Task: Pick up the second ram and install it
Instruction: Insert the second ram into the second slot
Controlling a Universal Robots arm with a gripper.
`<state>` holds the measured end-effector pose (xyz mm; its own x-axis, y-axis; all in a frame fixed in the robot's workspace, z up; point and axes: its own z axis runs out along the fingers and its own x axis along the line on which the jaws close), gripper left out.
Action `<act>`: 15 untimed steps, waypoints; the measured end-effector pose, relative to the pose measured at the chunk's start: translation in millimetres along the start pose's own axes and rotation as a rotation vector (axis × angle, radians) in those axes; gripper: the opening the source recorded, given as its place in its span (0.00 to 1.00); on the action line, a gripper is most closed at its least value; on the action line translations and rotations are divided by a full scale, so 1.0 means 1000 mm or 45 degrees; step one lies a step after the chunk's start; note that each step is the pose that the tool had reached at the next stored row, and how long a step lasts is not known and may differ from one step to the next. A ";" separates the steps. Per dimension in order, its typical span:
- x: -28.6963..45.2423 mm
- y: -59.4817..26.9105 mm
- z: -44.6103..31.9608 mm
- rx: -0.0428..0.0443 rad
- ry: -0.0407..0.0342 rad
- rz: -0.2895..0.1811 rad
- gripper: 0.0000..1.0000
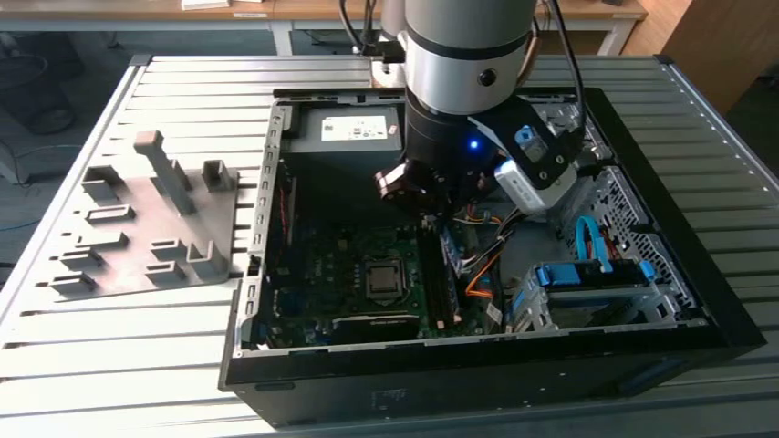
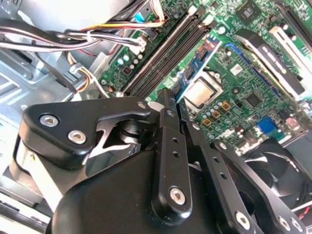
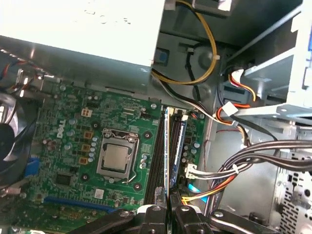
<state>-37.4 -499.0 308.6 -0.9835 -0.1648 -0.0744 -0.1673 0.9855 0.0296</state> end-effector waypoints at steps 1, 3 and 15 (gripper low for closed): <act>0.0000 0.0000 0.0001 0.001 -0.0004 0.012 0.14; 0.0000 0.0000 0.0002 0.003 -0.0011 0.036 0.14; 0.0001 0.0000 0.0007 0.012 -0.0047 0.160 0.14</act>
<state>-37.5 -499.0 308.0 -0.9964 -0.0397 -0.0744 -0.0420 0.9987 0.0296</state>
